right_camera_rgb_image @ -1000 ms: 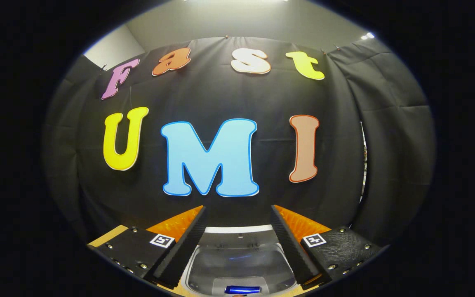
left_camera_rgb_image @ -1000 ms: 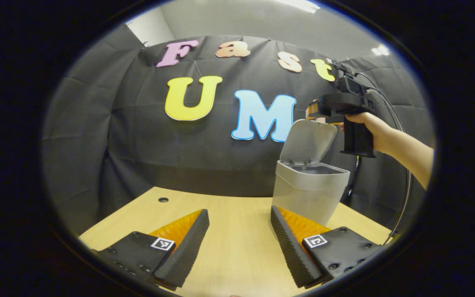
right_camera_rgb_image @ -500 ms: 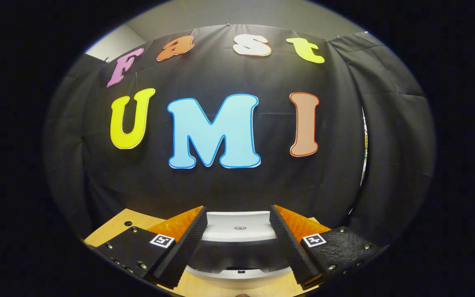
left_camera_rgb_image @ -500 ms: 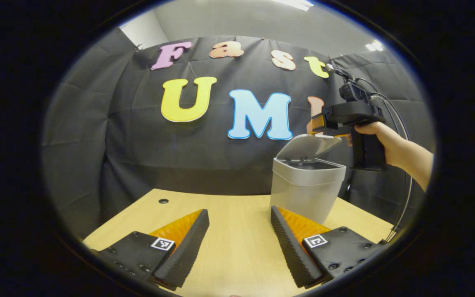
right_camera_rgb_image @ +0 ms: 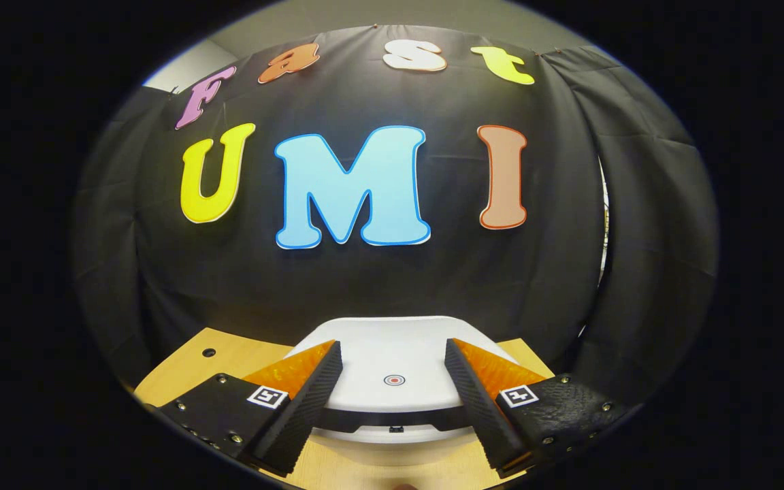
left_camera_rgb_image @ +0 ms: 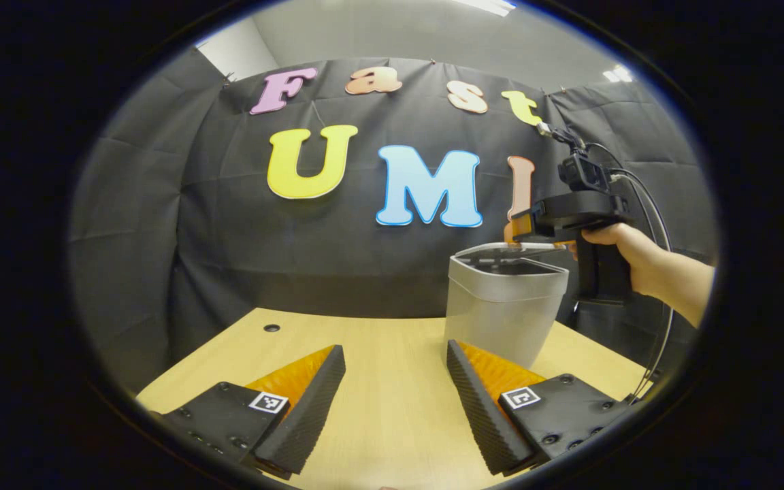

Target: Press the lid of the desktop garbage bin to open it, pick up the crumpled paper on the desktop and throw it into the bin, then pick up the pop can on the desktop and drop it into the bin, and finally close the garbage bin lid.

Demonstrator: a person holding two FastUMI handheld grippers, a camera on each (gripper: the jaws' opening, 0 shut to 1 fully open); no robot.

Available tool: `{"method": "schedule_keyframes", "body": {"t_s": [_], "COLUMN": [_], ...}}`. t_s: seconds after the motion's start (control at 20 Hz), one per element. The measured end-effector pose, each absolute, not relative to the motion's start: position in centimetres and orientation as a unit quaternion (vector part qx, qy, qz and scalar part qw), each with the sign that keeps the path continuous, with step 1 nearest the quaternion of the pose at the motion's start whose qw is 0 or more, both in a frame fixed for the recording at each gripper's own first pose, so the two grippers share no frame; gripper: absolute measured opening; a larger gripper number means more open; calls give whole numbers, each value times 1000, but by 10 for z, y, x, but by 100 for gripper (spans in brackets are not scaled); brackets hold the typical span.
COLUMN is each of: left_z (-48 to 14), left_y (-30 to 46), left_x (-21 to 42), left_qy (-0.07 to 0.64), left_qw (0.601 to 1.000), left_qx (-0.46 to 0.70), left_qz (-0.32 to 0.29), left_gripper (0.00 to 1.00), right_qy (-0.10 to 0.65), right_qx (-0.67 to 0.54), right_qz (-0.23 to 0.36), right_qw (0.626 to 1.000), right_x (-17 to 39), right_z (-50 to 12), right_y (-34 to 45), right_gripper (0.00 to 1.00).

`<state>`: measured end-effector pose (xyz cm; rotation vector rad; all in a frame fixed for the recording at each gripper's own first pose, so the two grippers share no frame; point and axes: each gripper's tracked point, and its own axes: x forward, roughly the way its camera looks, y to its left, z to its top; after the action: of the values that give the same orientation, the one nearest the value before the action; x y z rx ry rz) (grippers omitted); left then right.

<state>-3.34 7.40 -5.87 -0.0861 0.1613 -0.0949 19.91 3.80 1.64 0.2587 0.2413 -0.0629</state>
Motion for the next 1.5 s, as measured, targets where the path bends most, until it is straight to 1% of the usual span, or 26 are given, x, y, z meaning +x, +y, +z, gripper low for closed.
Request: {"method": "schedule_keyframes", "body": {"t_s": [0.05, 0.25, 0.3, 0.45, 0.5, 0.65, 0.7, 0.75, 0.8, 0.85, 0.9, 1.15, 1.45, 1.5], "left_z": [-60, -62, -61, -65, -66, -69, -69, -70, -70, -70, -71, -73, -73, -73], "left_y": [75, 75, 76, 77, 77, 75, 74, 74, 74, 74, 75, 72, 64, 63], "left_x": [-34, -33, -33, -32, -31, -30, -29, -28, -27, -27, -26, -22, -15, -15], "left_qy": [82, 85, 85, 88, 89, 92, 93, 93, 93, 93, 94, 97, 98, 99], "left_qw": [995, 995, 995, 995, 995, 994, 994, 994, 994, 994, 994, 994, 994, 993], "left_qx": [-44, -41, -41, -41, -41, -42, -42, -41, -41, -41, -40, -38, -35, -34], "left_qz": [-46, -41, -40, -36, -35, -36, -36, -36, -35, -34, -34, -35, -45, -46], "left_gripper": [98, 98, 95, 96, 98, 98, 96, 96, 98, 96, 98, 98, 100, 95], "right_qy": [121, 113, 112, 109, 110, 110, 108, 107, 108, 109, 96, 62, 47, 49], "right_qx": [129, 126, 127, 127, 127, 126, 126, 126, 122, 115, 105, 109, 102, 104], "right_qz": [-32, -34, -35, -33, -32, -35, -36, -37, -37, -36, -36, -30, -4, -7], "right_qw": [984, 985, 985, 985, 985, 985, 985, 986, 986, 987, 989, 992, 994, 993], "right_x": [200, 205, 207, 210, 211, 216, 219, 221, 223, 224, 225, 229, 231, 231], "right_z": [13, 6, 5, -2, -5, -10, -10, -11, -13, -16, -15, -16, -21, -22], "right_y": [38, 38, 39, 40, 41, 41, 40, 40, 41, 42, 43, 43, 45, 44], "right_gripper": [98, 98, 98, 97, 97, 98, 98, 98, 98, 98, 98, 97, 98, 98]}}
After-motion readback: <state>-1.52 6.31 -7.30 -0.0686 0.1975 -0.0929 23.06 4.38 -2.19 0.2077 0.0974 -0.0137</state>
